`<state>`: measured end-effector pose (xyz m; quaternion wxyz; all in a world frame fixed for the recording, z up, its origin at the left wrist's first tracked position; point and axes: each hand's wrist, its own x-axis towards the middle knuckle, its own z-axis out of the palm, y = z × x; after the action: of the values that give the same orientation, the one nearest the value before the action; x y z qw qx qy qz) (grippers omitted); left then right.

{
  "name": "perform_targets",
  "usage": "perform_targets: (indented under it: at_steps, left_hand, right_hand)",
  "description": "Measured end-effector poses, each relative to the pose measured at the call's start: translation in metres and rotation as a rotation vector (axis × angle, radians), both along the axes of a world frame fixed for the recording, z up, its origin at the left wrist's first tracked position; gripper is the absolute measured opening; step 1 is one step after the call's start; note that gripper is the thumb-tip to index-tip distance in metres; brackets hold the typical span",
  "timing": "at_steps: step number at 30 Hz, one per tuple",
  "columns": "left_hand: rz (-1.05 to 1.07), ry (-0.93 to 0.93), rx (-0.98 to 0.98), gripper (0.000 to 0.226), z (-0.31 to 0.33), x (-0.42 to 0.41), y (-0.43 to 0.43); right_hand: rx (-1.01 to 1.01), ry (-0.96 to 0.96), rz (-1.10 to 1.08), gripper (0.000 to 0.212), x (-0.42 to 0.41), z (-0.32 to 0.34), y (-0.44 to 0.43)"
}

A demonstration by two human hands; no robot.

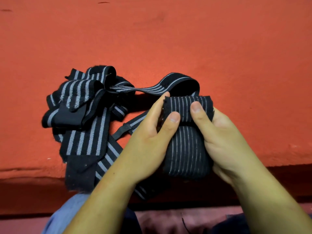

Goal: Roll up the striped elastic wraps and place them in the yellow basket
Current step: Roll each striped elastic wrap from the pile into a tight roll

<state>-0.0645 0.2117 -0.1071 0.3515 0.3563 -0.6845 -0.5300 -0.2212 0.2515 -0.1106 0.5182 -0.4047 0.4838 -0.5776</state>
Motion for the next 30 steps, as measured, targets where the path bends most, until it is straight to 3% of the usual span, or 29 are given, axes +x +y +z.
perform_targets:
  at_steps: [4,12,27,30]
  left_hand:
    - [0.056,0.099,0.032,0.037,0.0,-0.001,-0.001]
    - [0.077,0.18,0.049,0.027,-0.002,0.0,-0.003]
    - [0.055,0.12,0.0,0.047,-0.002,0.003,-0.004]
    - [0.055,0.091,-0.014,0.049,-0.001,0.003,-0.003]
  right_hand:
    - [0.058,-0.076,0.016,0.041,-0.001,0.001,0.0]
    - [0.152,-0.248,0.099,0.045,0.0,0.005,0.001]
    - [0.164,-0.296,0.11,0.054,0.001,0.01,0.001]
    - [0.145,-0.333,0.095,0.047,0.0,0.011,0.001]
